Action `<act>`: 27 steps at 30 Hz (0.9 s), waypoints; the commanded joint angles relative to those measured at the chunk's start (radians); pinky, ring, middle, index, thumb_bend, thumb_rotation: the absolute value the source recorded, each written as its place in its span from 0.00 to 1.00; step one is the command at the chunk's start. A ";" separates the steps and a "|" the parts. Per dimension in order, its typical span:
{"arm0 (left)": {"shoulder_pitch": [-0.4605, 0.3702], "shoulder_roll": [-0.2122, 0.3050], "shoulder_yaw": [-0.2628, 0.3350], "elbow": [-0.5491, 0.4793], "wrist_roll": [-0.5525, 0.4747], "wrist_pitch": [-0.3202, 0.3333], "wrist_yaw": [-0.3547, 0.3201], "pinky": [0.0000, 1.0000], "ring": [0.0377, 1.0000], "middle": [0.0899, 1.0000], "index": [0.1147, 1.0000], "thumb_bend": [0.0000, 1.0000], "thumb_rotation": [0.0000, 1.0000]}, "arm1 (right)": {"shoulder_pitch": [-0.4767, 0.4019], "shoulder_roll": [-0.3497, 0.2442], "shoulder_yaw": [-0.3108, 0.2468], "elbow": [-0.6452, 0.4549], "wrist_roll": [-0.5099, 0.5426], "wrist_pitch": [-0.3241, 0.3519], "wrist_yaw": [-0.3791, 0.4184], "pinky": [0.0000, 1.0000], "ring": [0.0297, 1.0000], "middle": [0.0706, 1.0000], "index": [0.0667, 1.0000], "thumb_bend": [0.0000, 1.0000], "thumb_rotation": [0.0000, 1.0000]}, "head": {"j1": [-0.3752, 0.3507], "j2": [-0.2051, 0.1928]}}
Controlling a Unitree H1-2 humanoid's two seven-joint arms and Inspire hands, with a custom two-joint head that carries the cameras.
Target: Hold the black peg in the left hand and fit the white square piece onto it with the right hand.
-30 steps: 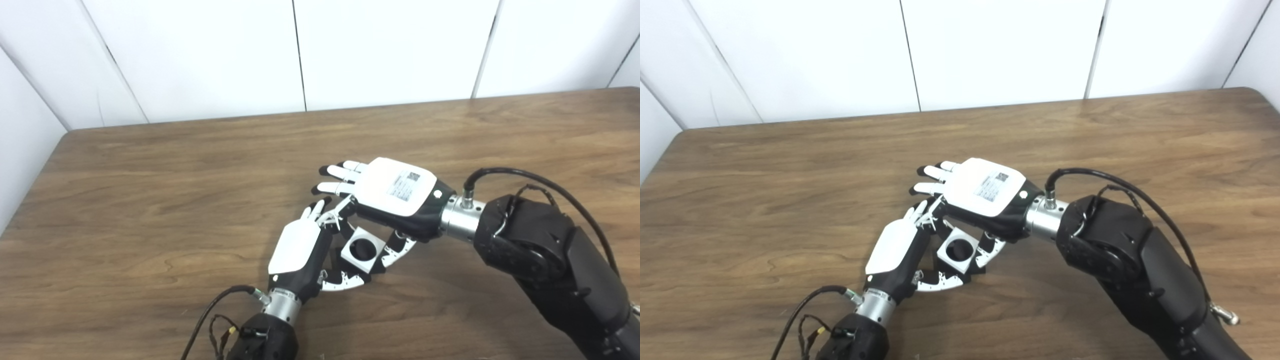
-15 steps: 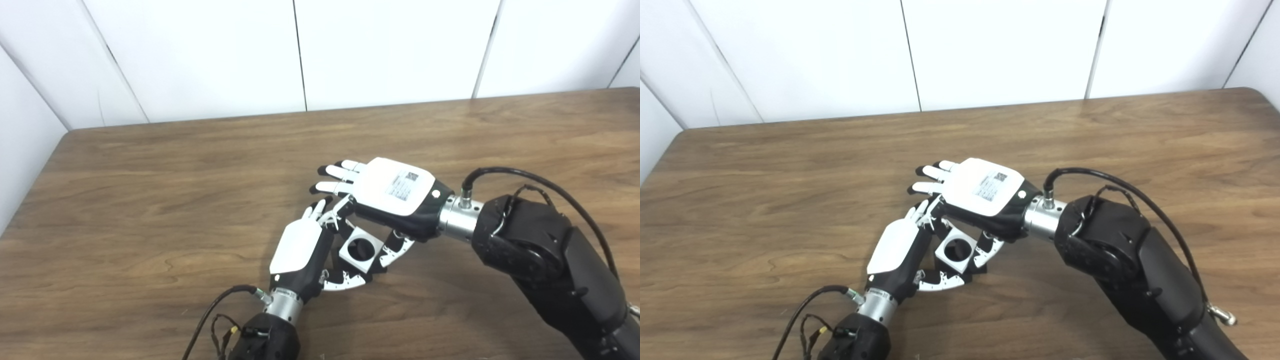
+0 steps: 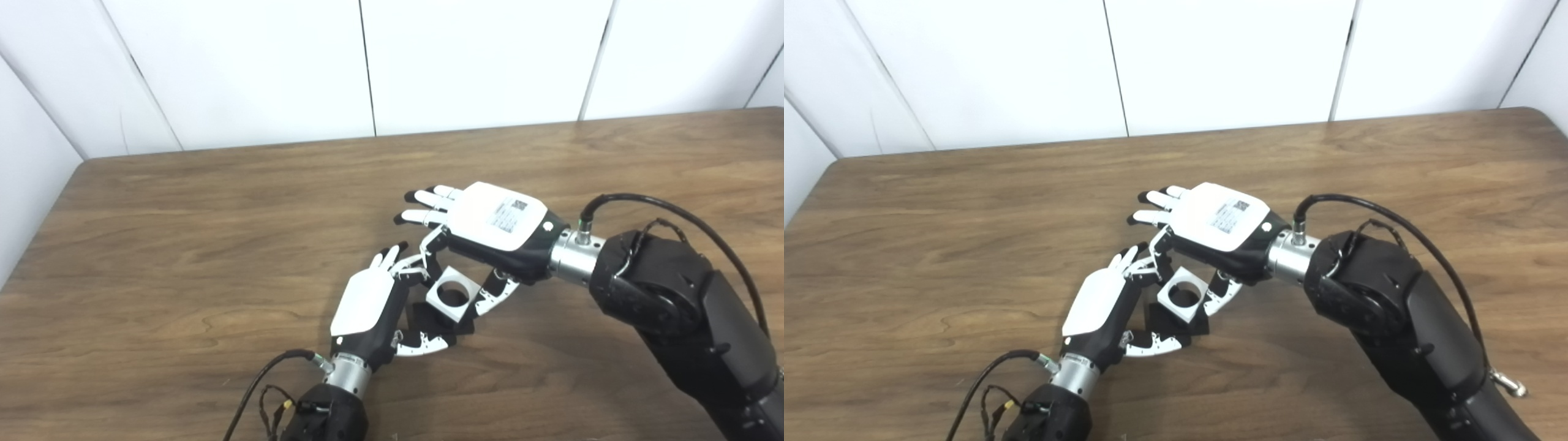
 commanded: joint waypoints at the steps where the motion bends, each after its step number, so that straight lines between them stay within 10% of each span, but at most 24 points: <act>1: -0.012 -0.005 -0.006 0.001 0.021 -0.005 0.013 1.00 0.98 0.84 0.42 0.51 0.08 | -0.037 -0.022 -0.020 -0.002 0.003 -0.013 -0.015 0.98 1.00 0.93 0.45 0.52 0.13 | 0.002 0.007; 27: -0.038 -0.012 -0.013 0.005 0.017 0.021 -0.007 1.00 0.99 0.85 0.42 0.51 0.08 | -0.012 -0.009 0.015 0.025 0.002 -0.020 -0.033 0.96 1.00 0.93 0.45 0.52 0.14 | 0.015 0.028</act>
